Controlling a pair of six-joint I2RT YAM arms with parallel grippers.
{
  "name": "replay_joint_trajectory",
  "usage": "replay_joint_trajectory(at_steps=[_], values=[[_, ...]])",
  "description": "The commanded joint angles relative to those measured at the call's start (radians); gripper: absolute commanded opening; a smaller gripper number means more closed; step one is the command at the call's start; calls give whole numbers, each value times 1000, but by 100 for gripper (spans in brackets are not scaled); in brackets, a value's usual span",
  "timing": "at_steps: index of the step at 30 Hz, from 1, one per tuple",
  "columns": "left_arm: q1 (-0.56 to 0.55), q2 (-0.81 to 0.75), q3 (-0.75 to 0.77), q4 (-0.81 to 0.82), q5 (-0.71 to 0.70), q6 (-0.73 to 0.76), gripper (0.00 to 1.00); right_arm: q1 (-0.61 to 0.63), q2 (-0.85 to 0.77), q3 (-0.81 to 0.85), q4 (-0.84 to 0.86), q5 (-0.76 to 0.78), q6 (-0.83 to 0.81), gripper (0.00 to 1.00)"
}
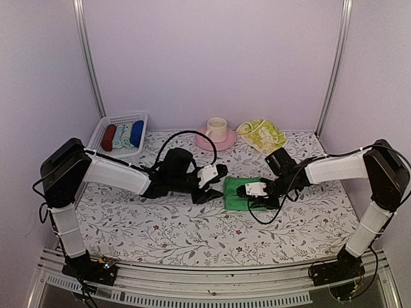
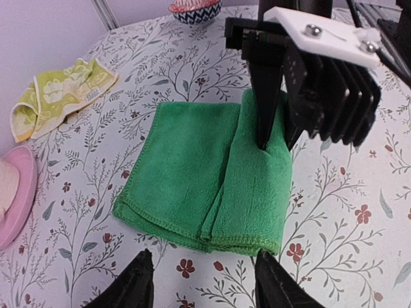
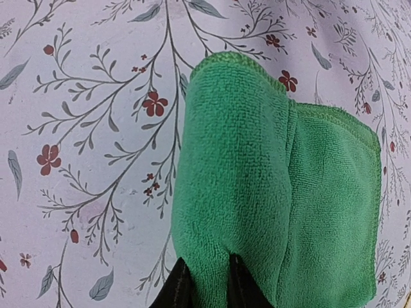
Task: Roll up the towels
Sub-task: Roll the towel at the center of the board.
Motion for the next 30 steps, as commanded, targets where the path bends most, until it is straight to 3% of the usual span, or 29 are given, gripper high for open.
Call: replay_joint_trajectory(at_steps=[1, 18, 30], values=[[6, -27, -34, 82, -11, 11, 54, -40, 65, 66, -141, -64, 39, 21], [-73, -12, -74, 173, -33, 104, 54, -113, 223, 284, -399, -197, 72, 24], [-160, 61, -58, 226, -139, 293, 54, -151, 328, 446, -544, -257, 83, 26]])
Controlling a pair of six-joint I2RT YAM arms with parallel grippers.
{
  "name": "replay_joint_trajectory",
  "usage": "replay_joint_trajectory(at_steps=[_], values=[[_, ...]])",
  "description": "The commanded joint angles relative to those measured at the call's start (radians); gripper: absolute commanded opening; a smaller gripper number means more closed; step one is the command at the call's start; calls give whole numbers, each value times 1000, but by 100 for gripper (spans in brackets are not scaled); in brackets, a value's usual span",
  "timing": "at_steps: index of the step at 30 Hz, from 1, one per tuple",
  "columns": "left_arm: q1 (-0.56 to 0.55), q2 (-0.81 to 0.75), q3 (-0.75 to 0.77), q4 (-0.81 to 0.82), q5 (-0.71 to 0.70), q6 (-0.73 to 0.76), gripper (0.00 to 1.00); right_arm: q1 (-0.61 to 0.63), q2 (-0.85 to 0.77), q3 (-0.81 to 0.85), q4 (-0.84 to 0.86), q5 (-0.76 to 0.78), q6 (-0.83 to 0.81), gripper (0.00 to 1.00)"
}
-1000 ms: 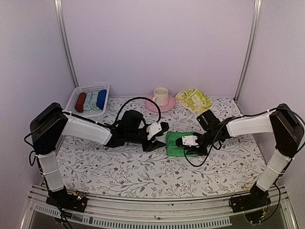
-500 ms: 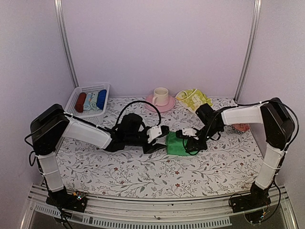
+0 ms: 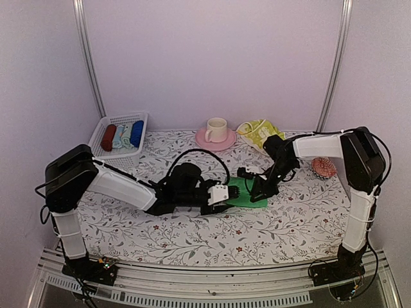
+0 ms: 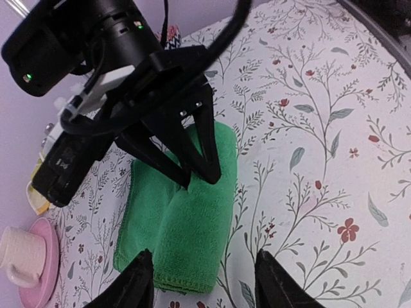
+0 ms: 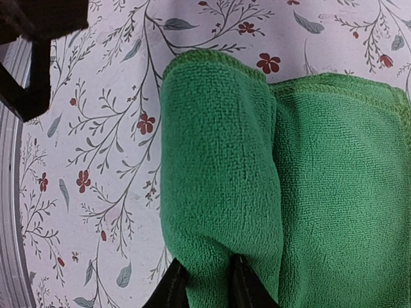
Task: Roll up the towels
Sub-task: Roll the towel at the center of the board.
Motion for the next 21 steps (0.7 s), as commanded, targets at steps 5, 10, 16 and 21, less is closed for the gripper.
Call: replay_joint_trajectory(at_steps=[5, 10, 16, 21], values=[[-27, 128, 64, -4, -89, 160, 55, -19, 81, 66, -95, -11, 3, 27], [-35, 159, 75, 13, -119, 217, 56, -21, 97, 86, -110, -13, 1, 27], [-60, 150, 32, 99, -131, 284, 57, -21, 111, 96, -118, -9, 1, 27], [-72, 153, 24, 131, -141, 310, 58, -20, 117, 96, -122, -11, 0, 28]])
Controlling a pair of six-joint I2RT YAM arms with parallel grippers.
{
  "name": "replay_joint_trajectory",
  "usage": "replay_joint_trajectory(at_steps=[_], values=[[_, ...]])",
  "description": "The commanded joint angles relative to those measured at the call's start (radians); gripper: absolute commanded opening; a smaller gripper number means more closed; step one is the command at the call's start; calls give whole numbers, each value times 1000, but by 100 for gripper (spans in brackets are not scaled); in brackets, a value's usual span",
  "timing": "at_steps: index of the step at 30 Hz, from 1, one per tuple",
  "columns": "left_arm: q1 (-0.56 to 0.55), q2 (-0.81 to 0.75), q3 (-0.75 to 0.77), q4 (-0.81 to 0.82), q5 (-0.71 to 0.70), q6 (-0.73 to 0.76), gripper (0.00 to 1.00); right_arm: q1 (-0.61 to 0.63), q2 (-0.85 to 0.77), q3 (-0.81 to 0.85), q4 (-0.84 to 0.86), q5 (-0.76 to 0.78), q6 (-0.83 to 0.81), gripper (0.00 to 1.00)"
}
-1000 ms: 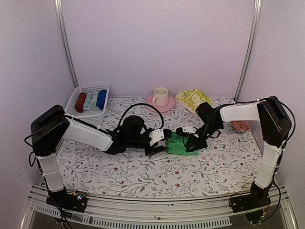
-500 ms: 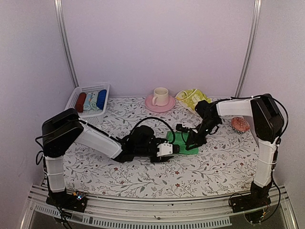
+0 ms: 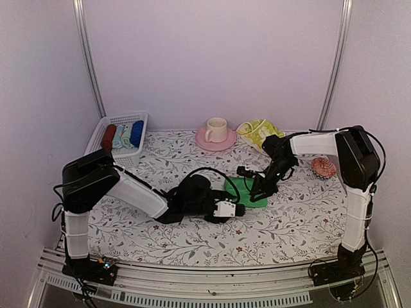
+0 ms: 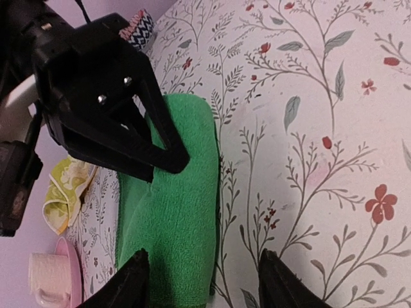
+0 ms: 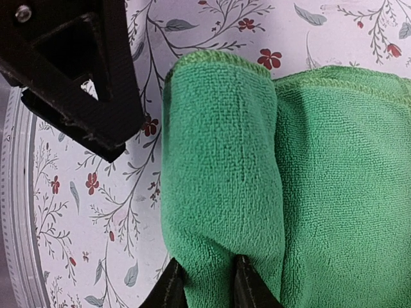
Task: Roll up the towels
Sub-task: Roll the towel at the center of the board.
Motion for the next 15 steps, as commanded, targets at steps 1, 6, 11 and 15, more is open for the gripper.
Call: replay_joint_trajectory(at_steps=[1, 6, 11, 15], values=[[-22, 9, -4, 56, -24, 43, 58, -6, 45, 4, -14, 26, 0, 28], [-23, 48, 34, 57, -83, 54, 59, -6, 48, 4, -17, 23, -2, 28], [-20, 82, 69, 34, -125, 67, 59, -6, 48, 3, -20, 22, -4, 28], [-18, 112, 78, 65, -184, 68, 59, -6, 50, 3, -23, 22, -6, 28]])
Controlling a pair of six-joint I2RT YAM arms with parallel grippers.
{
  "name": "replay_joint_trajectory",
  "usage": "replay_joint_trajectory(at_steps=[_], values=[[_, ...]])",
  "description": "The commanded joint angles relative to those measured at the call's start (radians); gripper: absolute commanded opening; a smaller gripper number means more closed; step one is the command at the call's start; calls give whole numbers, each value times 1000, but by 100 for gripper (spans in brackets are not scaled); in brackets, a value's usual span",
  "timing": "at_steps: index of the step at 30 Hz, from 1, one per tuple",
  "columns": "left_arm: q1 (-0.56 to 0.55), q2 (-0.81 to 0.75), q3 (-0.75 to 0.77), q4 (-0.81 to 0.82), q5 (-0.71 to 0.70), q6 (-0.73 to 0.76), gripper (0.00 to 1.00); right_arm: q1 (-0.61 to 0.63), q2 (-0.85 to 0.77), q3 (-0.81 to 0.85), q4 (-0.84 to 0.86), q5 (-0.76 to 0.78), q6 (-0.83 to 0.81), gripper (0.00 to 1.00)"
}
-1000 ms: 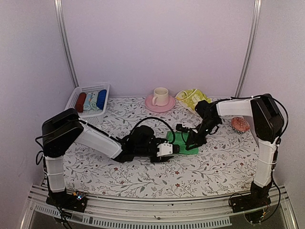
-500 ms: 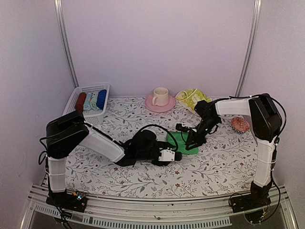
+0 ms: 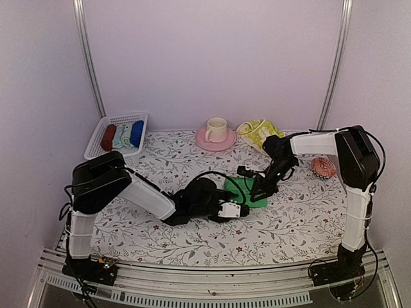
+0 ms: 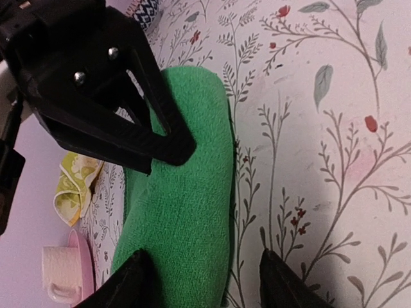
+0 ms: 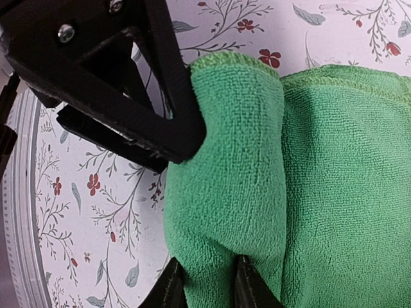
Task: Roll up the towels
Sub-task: Roll the towel at the center of the board.
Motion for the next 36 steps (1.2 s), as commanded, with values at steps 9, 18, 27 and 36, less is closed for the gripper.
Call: replay_joint_trajectory(at_steps=[9, 18, 27, 36], values=[[5, 77, 31, 83, -140, 20, 56, -2, 65, 22, -46, 38, -21, 29], [8, 102, 65, 6, -164, 21, 20, -4, 76, 83, -104, 28, -38, 36], [17, 69, 101, -173, -60, -46, 6, -12, 1, 102, -107, 50, -51, 50], [55, 51, 202, -432, 51, -194, 10, -24, -303, -166, 186, 128, -116, 70]])
